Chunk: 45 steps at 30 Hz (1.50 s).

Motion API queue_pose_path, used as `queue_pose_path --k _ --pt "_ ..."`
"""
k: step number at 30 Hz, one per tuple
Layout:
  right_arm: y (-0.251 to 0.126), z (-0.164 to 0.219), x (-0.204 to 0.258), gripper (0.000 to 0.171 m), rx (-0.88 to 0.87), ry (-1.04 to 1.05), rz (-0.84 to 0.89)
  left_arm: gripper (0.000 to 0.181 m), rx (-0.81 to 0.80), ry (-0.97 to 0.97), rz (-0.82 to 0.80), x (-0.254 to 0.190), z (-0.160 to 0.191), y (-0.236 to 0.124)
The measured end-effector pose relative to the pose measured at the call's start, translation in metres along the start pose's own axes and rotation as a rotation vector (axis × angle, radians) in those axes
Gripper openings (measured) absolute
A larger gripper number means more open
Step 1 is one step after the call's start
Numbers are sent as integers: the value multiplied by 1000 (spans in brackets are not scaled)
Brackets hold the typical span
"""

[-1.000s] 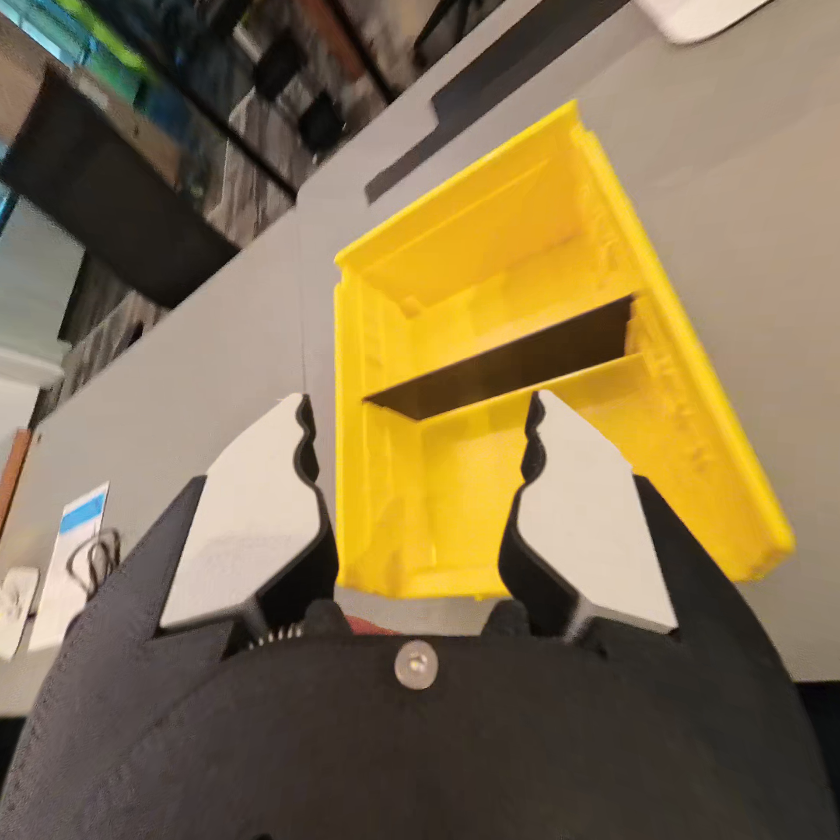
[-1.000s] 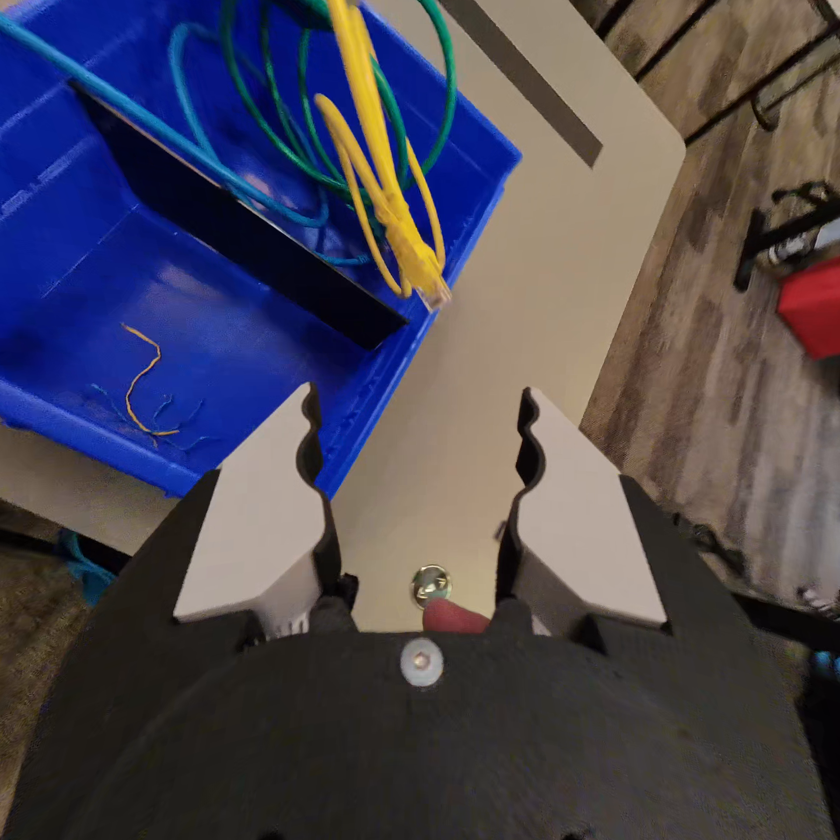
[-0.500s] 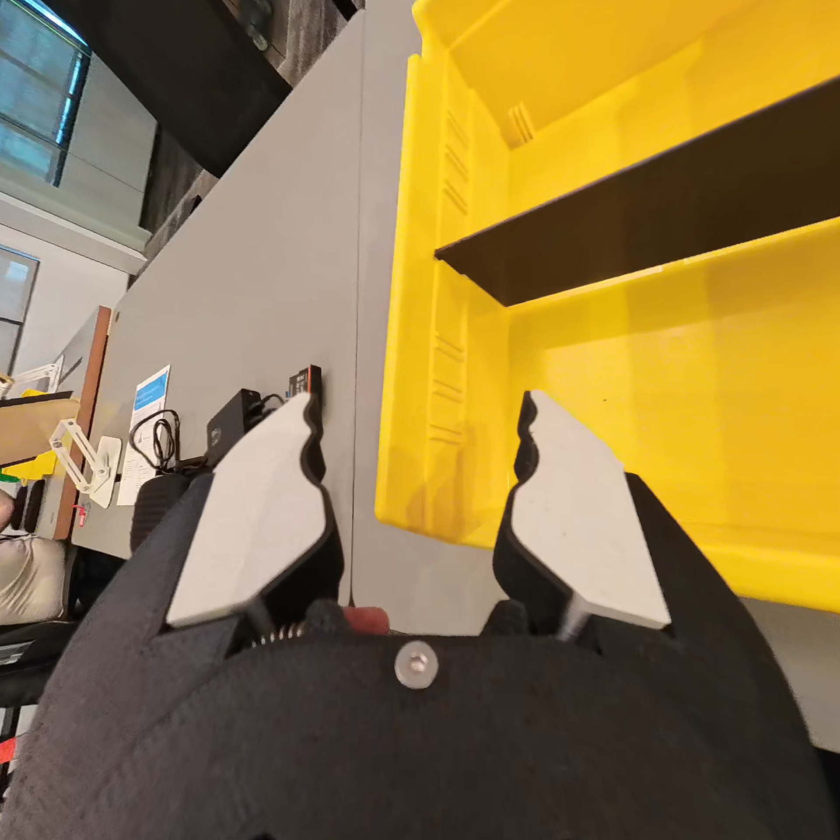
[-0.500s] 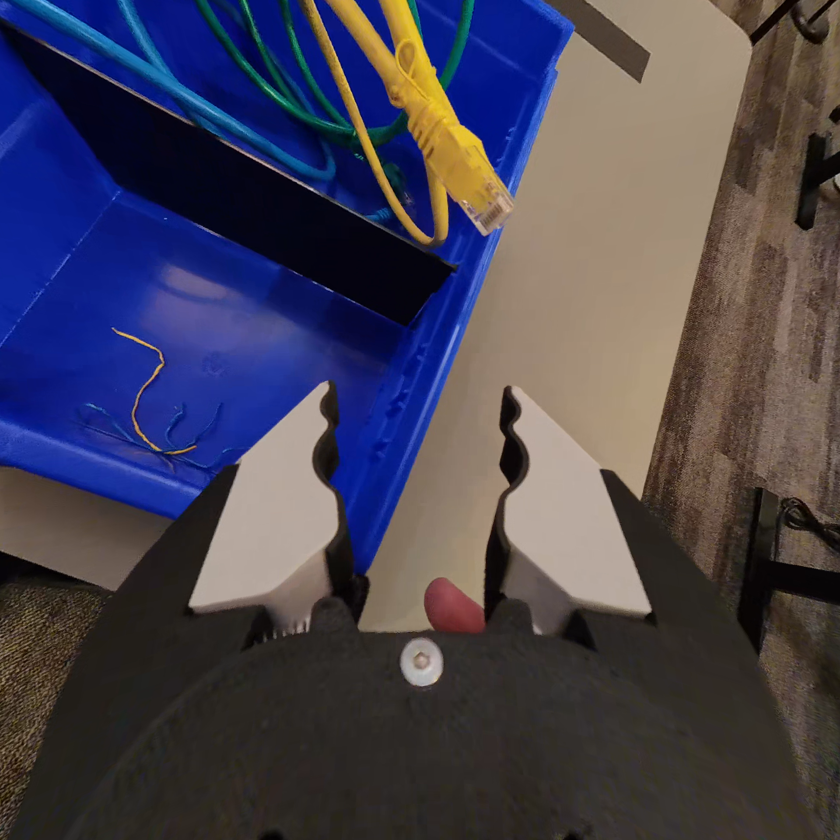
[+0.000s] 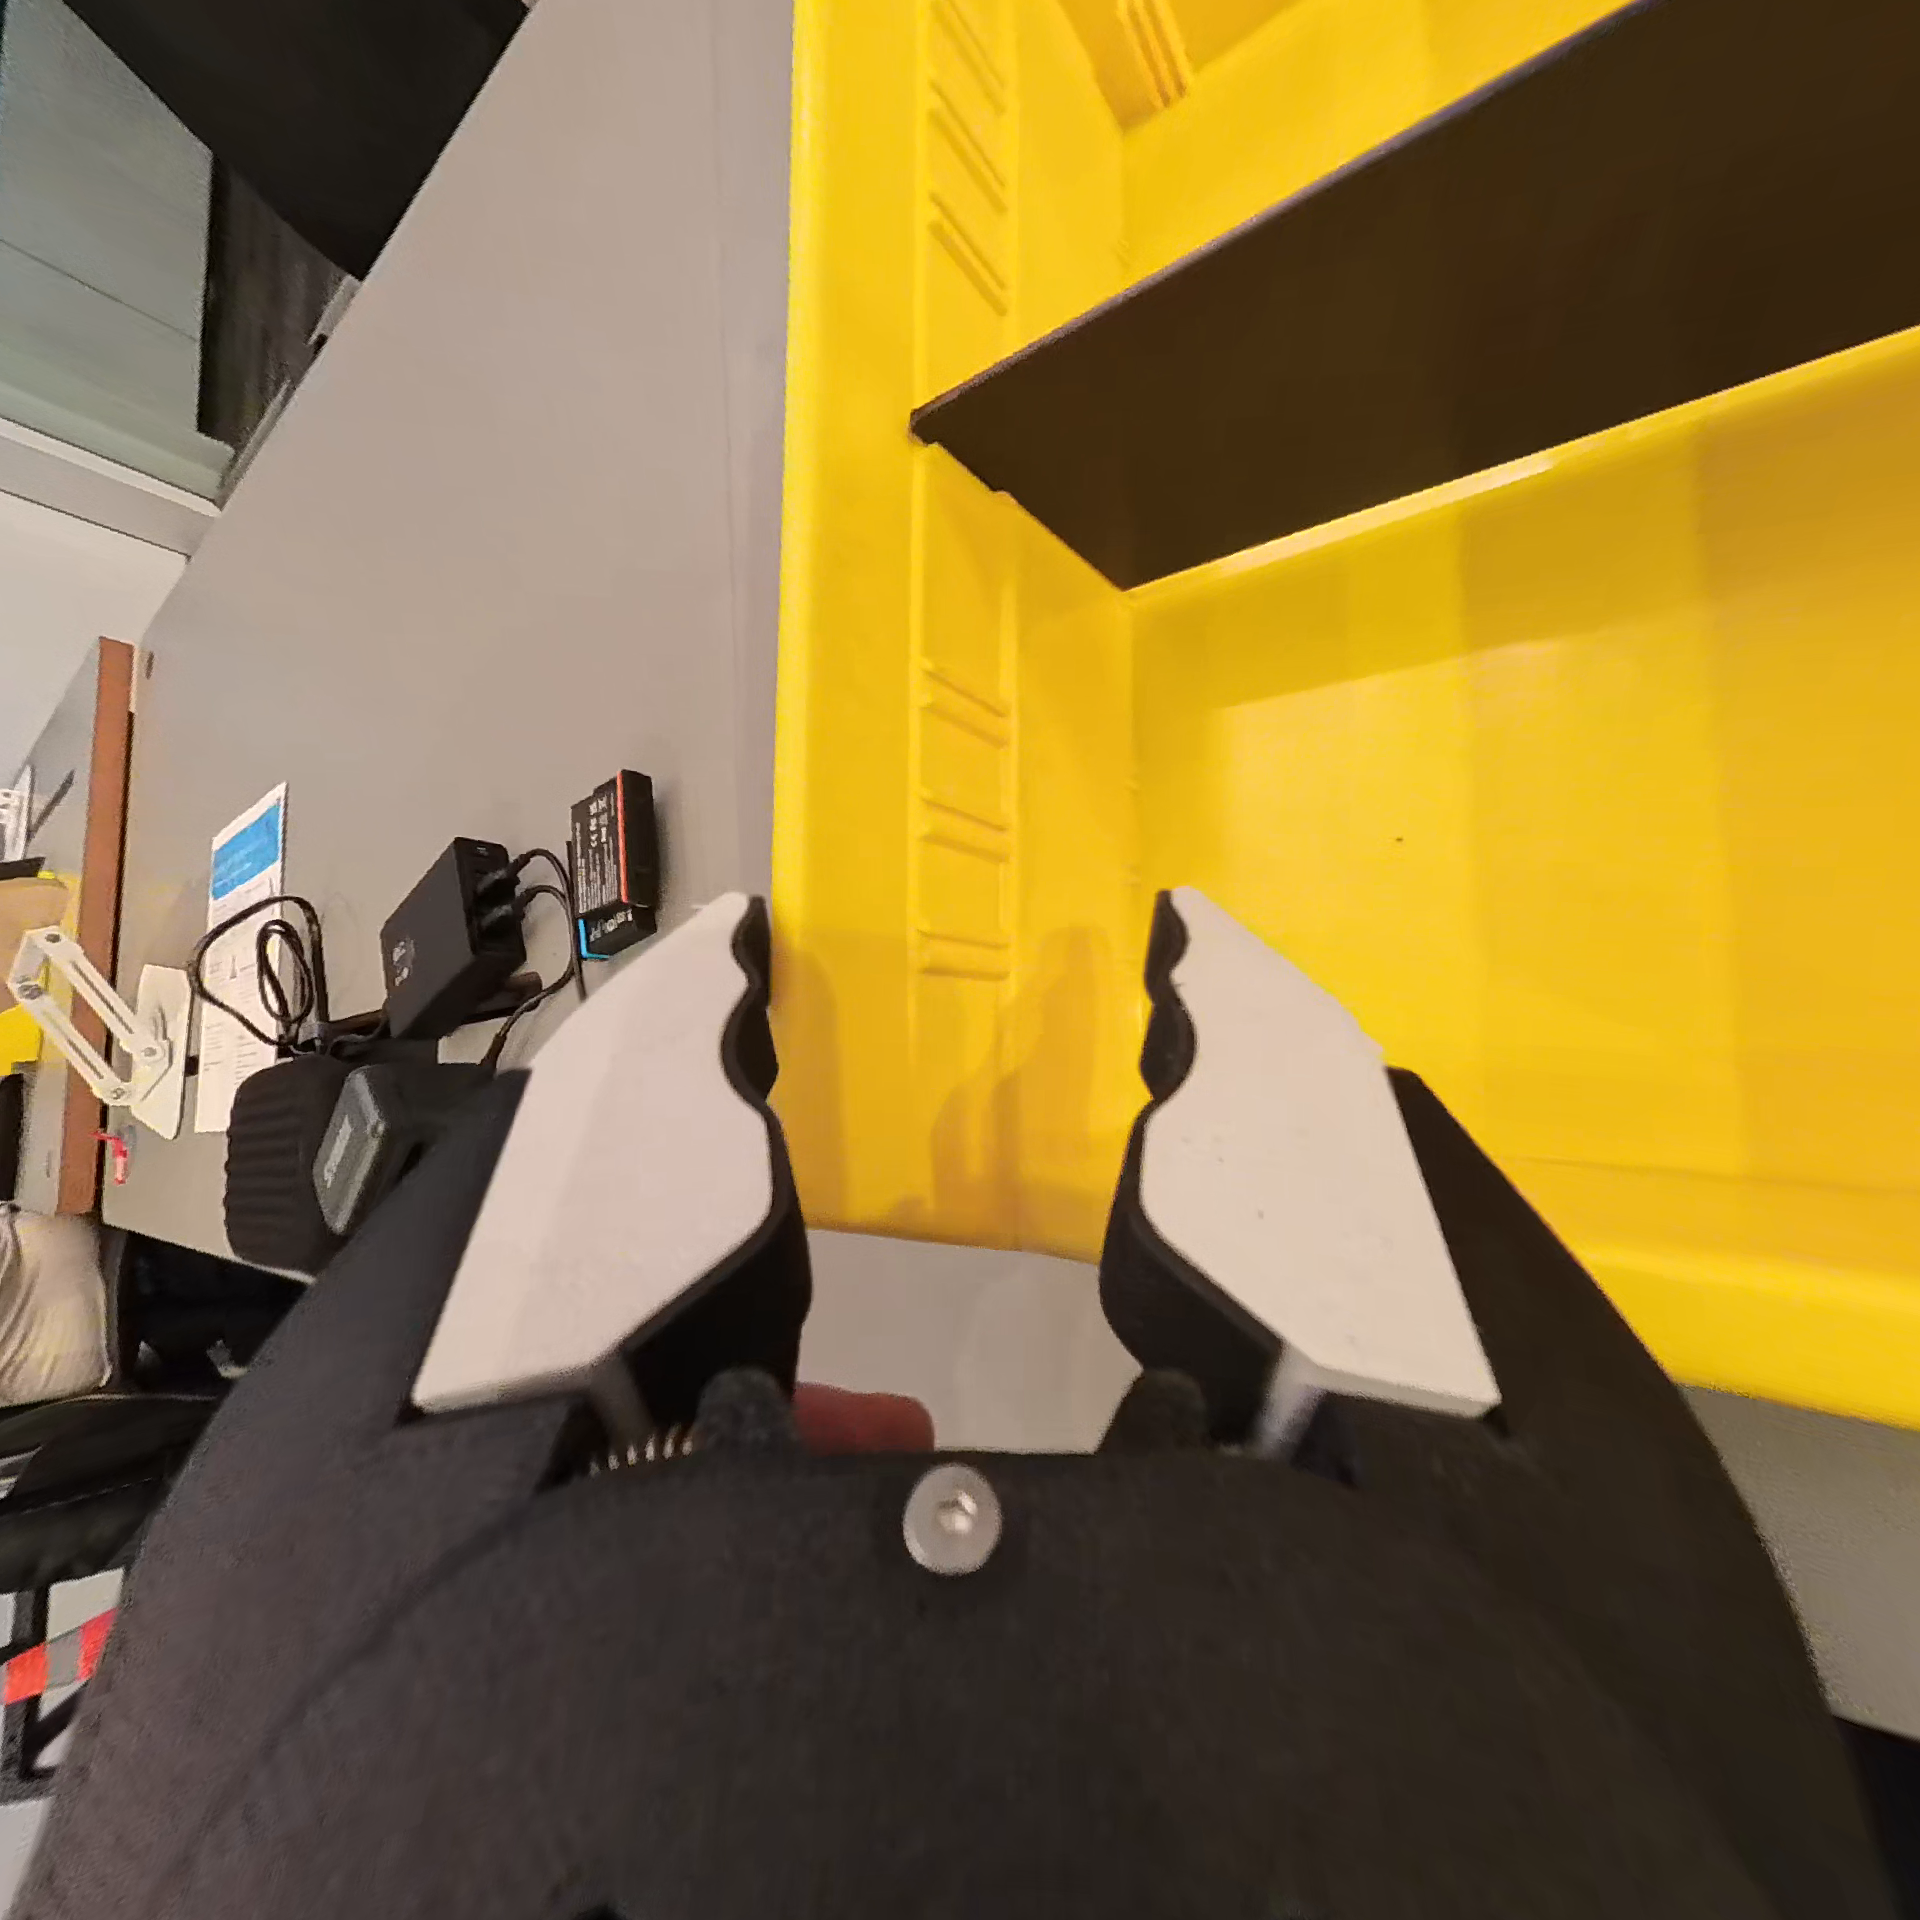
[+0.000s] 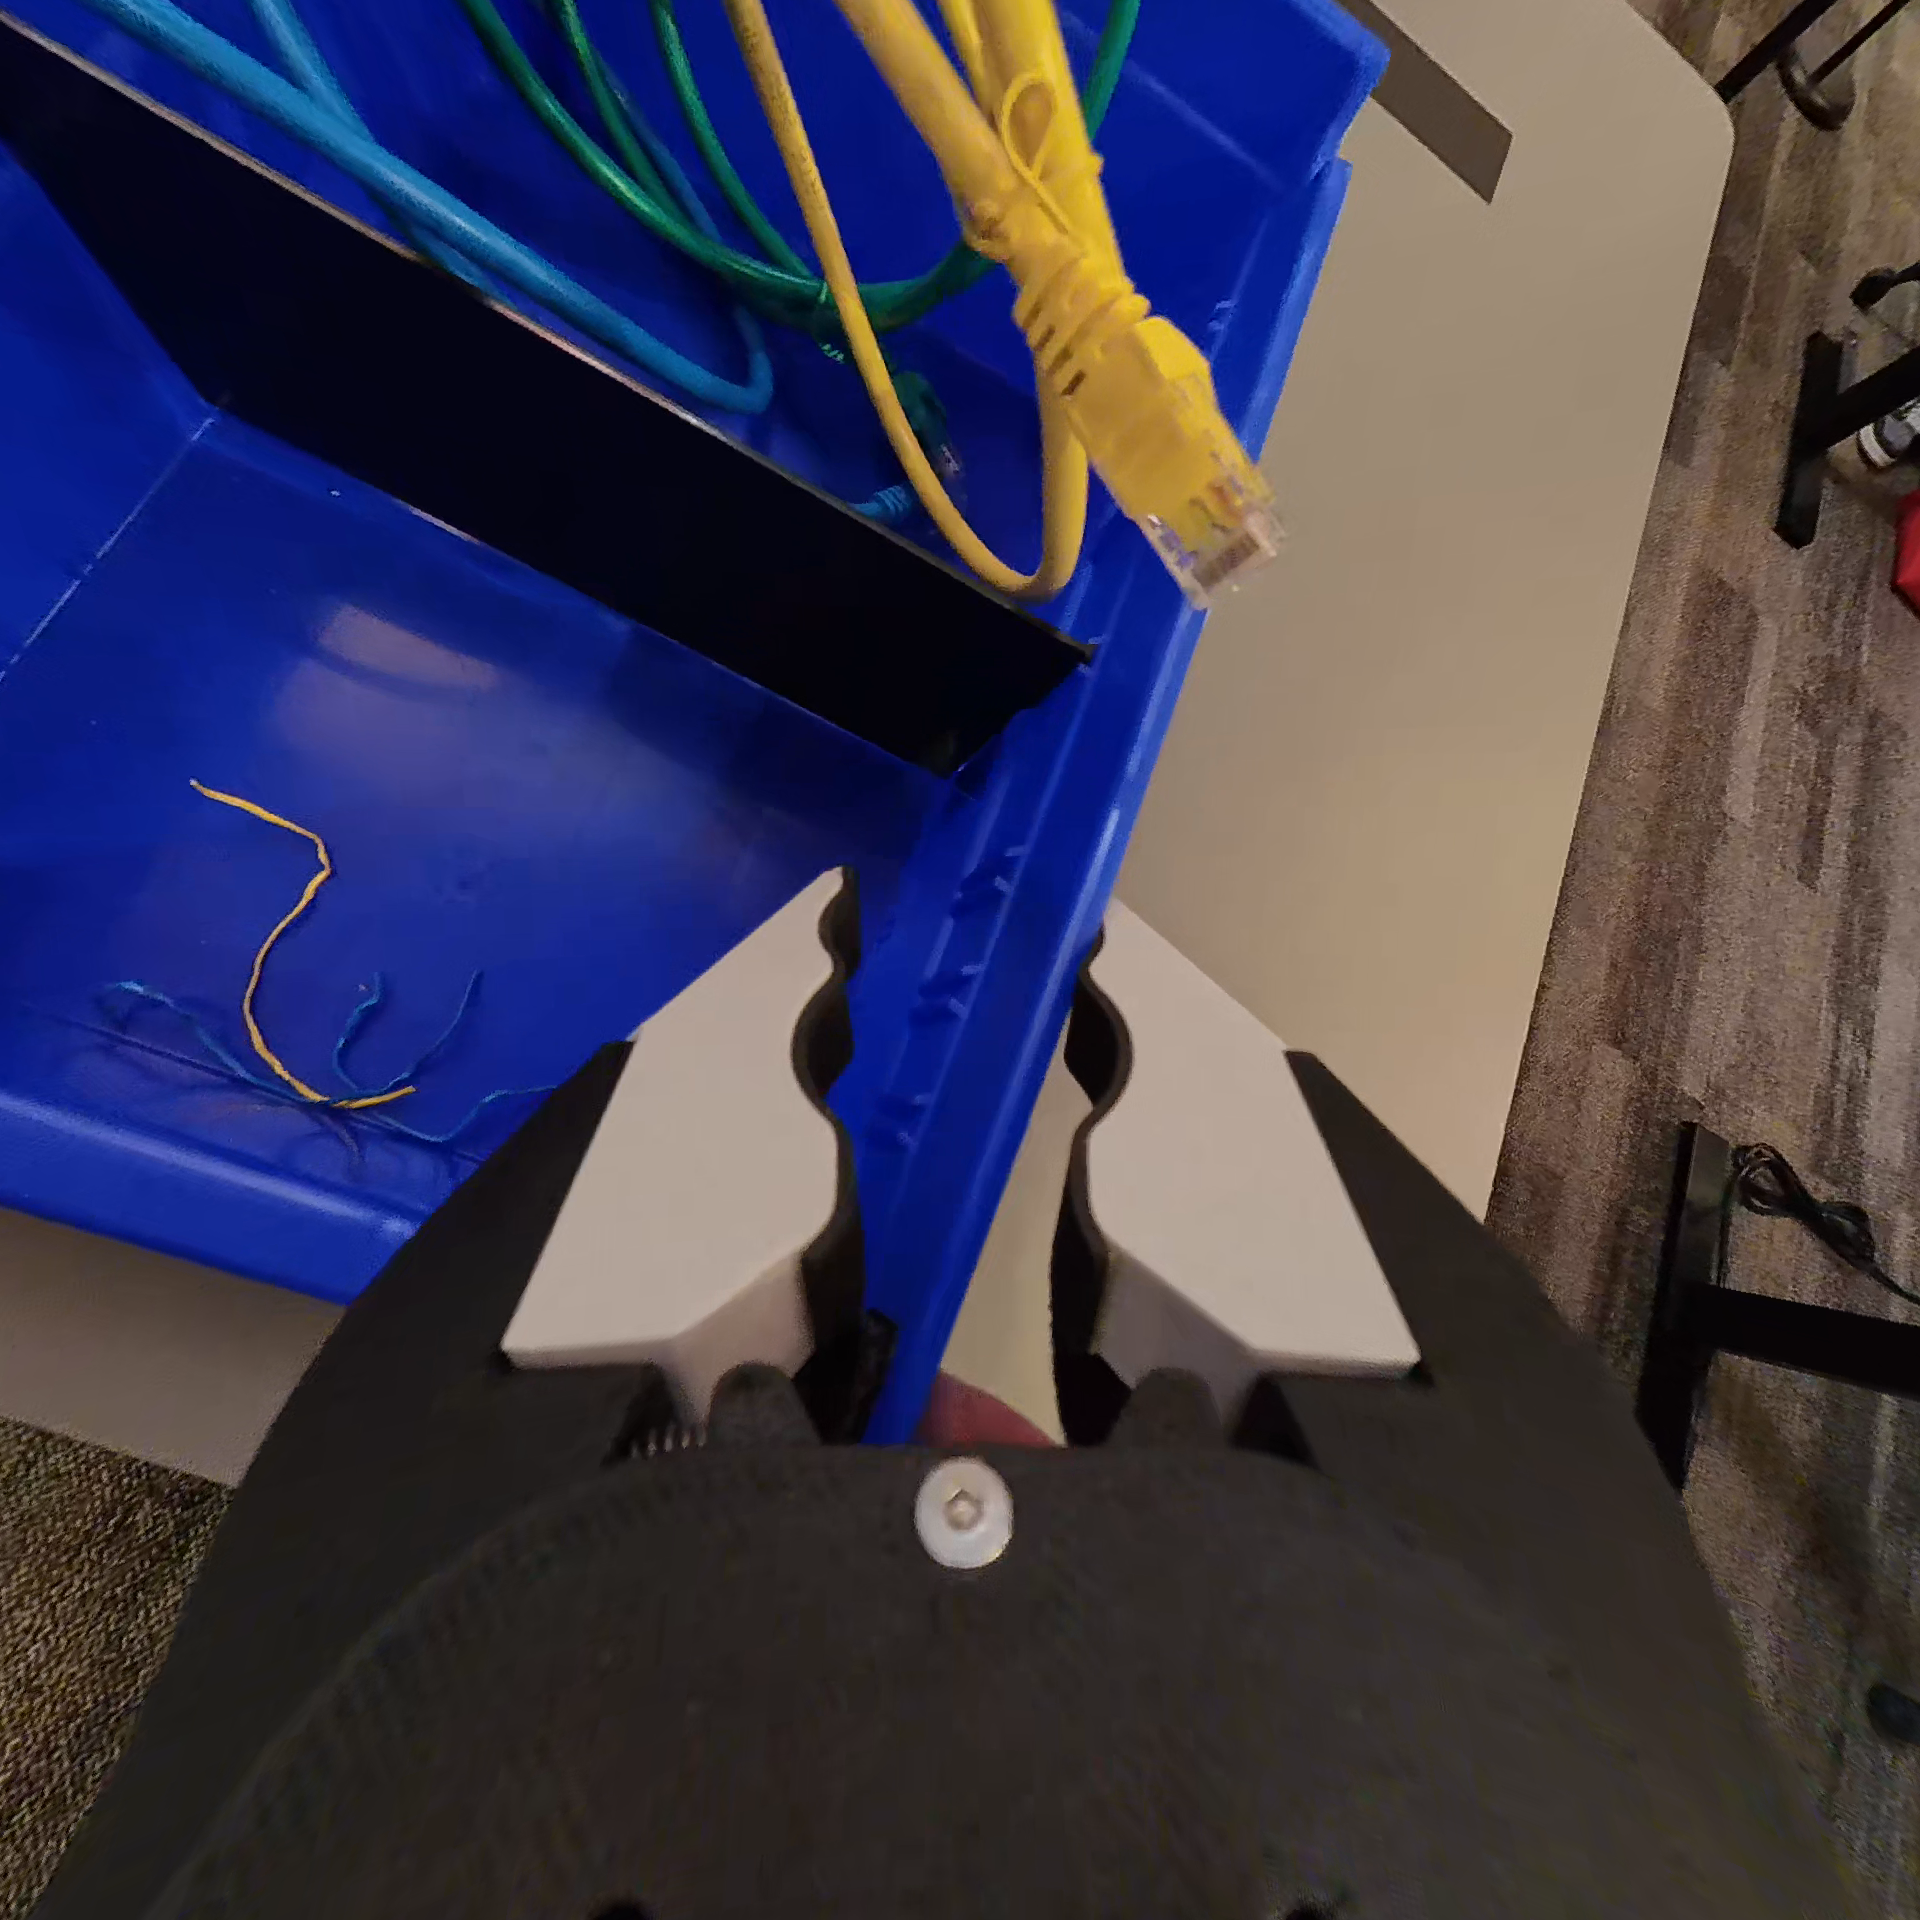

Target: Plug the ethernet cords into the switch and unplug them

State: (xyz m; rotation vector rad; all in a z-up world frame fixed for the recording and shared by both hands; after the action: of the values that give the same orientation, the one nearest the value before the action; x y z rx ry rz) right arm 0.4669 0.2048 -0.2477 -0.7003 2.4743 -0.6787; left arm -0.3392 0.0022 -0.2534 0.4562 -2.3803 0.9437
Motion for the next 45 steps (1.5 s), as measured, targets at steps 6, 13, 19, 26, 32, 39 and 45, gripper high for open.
queue_pose_path --k 6,13,19,26,32,39,45 --pt "7 -5 2 27 -42 24 1 41 -33 -79 -8 11 4 6" --pt "21 -22 20 28 -90 18 -58 72 -62 -351 120 33 11 18" --pt "36 -43 48 37 -126 10 -151 24 -70 -383 232 30 18 28" --pt "56 -70 86 45 -172 -2 -223 5 -193 -533 338 29 16 29" --pt "72 -95 127 59 -235 35 -312 5 -246 -627 318 41 15 18" --pt "94 -124 181 75 -265 29 -395 5 -351 -630 259 52 3 -3" --pt "111 -150 222 79 -292 18 -450 5 -409 -631 206 66 4 -22"
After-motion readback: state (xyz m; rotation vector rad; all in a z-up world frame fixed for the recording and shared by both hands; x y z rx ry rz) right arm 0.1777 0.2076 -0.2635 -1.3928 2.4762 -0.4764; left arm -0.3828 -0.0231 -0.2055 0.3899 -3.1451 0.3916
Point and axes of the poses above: each gripper's, where its closed fingertips meet, y out along the fingers, z out of its underside, x = y × z across the jaws, the point moved 9 cm from there along -y, back along the fingers, and after that the axes turned 11 degrees about -x, right-handed, at the moved point
